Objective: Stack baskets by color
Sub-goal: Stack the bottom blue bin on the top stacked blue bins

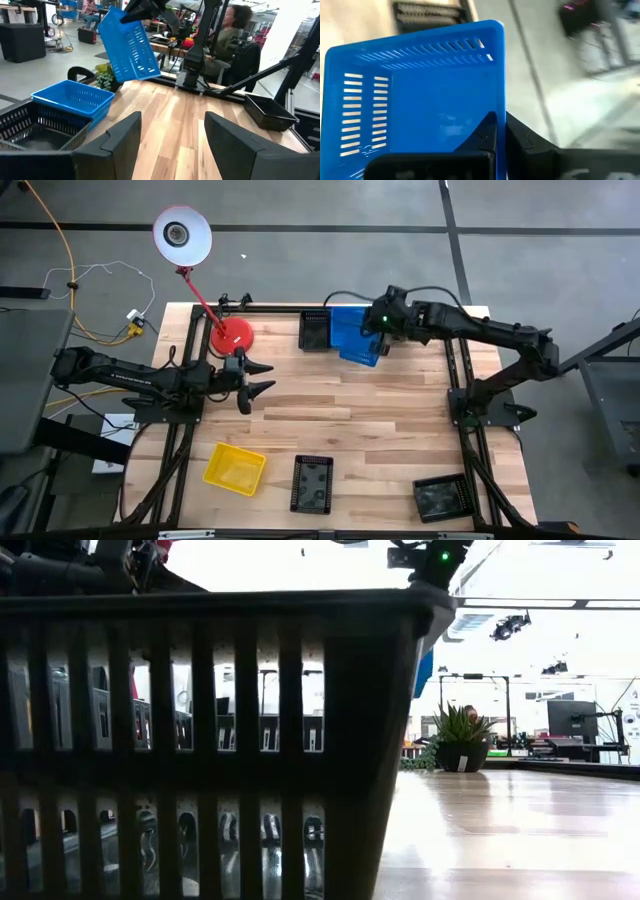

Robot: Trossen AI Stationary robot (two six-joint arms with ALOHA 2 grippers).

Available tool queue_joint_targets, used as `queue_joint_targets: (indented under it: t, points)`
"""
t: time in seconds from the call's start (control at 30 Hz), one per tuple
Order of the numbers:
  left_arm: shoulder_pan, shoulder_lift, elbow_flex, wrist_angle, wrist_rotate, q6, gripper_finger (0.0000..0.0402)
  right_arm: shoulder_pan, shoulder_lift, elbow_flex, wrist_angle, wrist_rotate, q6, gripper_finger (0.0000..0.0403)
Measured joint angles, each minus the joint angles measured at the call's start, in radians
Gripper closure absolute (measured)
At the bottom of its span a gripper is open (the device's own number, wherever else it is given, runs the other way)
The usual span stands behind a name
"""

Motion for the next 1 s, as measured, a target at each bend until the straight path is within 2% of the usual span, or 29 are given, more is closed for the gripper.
queue_joint_targets:
  t: [0.1,0.23,0.47,0.57,0.77,0.87,1.0]
  points:
    - [0.000,0.000,0.000,-0.006,0.001,0.024,0.0195,-0.061,0.001,0.000,0.051,-0.161,-0.034,0.0403]
    - [0.000,0.000,0.000,0.003,0.007,0.083,0.0195,-0.142,0.002,0.000,0.108,-0.212,-0.100,0.0403]
    - [0.000,0.000,0.000,0.090,0.018,0.271,0.0195,-0.301,0.029,0.000,0.237,-0.427,-0.215,0.0403]
    - [0.000,0.000,0.000,0.135,0.066,0.304,0.0195,-0.356,0.083,0.001,0.271,-0.493,-0.235,0.0403]
    - [0.035,0.006,0.037,0.098,0.090,0.323,0.0195,-0.386,0.226,0.020,0.298,-0.512,-0.297,0.0403]
    - [0.073,0.033,0.051,0.049,0.138,0.300,0.0195,-0.386,0.292,0.101,0.275,-0.511,-0.306,0.0403]
    - [0.119,0.099,0.066,0.047,0.222,0.258,0.0195,-0.386,0.390,0.232,0.155,-0.512,-0.307,0.0403]
